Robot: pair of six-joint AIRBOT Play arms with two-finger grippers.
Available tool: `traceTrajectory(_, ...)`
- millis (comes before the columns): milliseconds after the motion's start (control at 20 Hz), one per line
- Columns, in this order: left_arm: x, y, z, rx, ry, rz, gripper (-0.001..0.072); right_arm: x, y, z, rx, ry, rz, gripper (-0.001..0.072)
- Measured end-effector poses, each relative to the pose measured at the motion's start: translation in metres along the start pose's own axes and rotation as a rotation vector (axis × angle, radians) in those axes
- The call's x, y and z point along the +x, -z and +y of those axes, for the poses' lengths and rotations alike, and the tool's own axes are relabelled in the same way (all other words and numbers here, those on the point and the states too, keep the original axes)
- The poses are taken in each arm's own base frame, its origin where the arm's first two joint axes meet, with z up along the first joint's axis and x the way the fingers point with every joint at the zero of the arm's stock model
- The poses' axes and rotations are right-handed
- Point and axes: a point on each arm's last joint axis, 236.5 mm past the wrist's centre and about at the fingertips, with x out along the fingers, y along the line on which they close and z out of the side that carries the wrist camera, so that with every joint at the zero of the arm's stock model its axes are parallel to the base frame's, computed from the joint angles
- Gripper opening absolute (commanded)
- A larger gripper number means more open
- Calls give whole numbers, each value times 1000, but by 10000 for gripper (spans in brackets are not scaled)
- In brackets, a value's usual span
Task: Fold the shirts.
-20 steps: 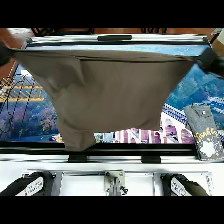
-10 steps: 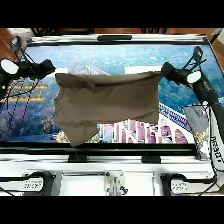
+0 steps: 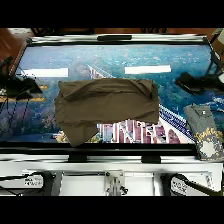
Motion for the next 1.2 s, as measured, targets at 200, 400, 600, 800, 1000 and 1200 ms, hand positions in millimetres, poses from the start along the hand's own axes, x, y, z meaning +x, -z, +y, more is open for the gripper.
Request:
traceTrajectory(200,27,65,29,-90,76,148,605,-18,64,-32,-18,52,252,521)
traceTrajectory(400,72,102,33,-148,171,184,588,-17,91,-27,14,-5,338,521)
traceTrajectory(600,107,107,30,-170,213,149,585,-15,98,-24,35,-30,353,521)
traceTrajectory(800,129,106,25,-170,221,140,509,-14,100,-22,50,-39,358,521)
traceTrajectory(1000,144,107,16,-159,235,148,152,-14,101,-23,75,-33,362,565)
traceTrajectory(1200,147,101,10,-163,248,125,37,-3,121,-34,142,-2,419,584)
